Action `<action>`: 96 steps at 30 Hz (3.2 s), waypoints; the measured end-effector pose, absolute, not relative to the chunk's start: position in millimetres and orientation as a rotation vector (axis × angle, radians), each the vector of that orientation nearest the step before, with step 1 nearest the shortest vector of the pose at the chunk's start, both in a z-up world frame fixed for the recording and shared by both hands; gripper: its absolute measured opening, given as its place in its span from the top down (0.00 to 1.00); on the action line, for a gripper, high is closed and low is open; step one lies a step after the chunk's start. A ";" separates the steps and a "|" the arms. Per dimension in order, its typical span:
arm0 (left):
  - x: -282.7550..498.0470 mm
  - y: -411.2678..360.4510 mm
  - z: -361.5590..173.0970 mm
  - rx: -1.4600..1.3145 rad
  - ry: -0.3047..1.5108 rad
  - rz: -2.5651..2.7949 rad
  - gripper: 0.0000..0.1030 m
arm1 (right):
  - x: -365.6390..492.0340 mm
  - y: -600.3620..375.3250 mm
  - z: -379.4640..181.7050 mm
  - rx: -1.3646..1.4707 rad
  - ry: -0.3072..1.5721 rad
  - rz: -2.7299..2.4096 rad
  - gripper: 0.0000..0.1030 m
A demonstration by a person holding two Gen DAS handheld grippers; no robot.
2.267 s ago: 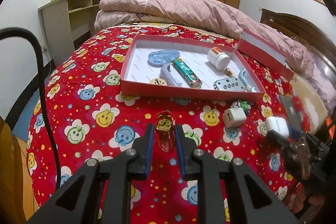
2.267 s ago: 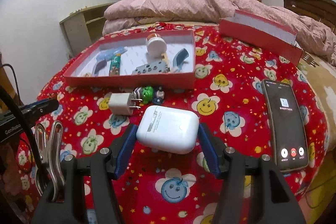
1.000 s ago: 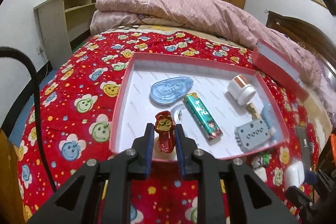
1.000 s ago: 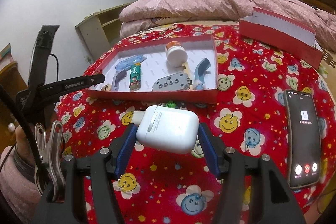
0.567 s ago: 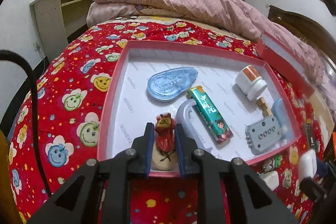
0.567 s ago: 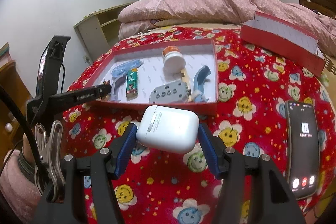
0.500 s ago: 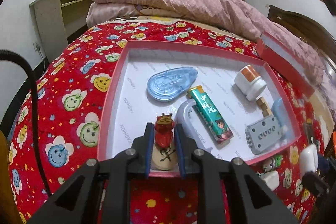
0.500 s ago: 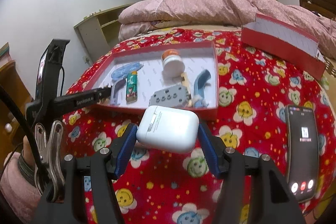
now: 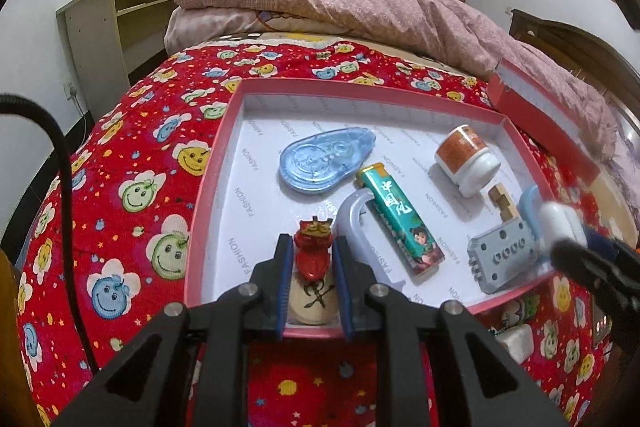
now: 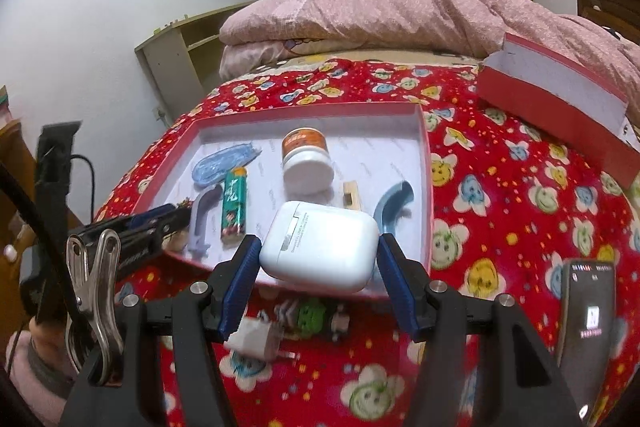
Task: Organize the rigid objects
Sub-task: 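Lower the earbud case and red figurine into the tray and open both grippers, then move the right gripper to the green figurine keychain while the left approaches the white charger plug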
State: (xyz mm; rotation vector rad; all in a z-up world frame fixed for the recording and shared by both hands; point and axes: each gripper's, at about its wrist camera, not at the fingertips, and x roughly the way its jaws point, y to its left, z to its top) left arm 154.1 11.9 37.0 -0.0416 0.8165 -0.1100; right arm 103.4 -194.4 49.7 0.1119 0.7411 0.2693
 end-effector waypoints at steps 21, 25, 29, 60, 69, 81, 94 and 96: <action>153.2 7.8 37.5 -0.018 0.810 -0.120 0.76 | 158.9 -184.2 28.8 0.100 0.820 0.271 0.43; 153.7 8.0 38.2 -0.026 0.818 -0.134 0.72 | 157.9 -184.5 30.3 0.106 0.820 0.279 0.43; 149.6 7.9 42.6 -0.034 0.812 -0.133 0.58 | 154.4 -188.5 37.2 0.155 0.798 0.295 0.42; 65.9 -7.9 75.1 -0.055 0.780 -0.208 0.49 | 8.0 -205.2 32.3 0.065 0.791 0.438 0.35; 54.1 -29.7 68.6 -0.025 0.808 -0.251 0.49 | -32.3 -207.6 4.6 0.000 0.797 0.342 0.35; 55.5 -68.4 47.4 0.046 0.856 -0.299 0.39 | -37.6 -219.3 -8.8 0.004 0.821 0.244 0.35; 74.7 -102.3 23.7 0.108 0.885 -0.304 0.39 | -42.6 -215.9 -14.1 -0.015 0.798 0.252 0.27; 77.3 -104.9 20.9 0.111 0.885 -0.297 0.39 | -42.4 -216.8 -14.3 -0.010 0.796 0.257 0.26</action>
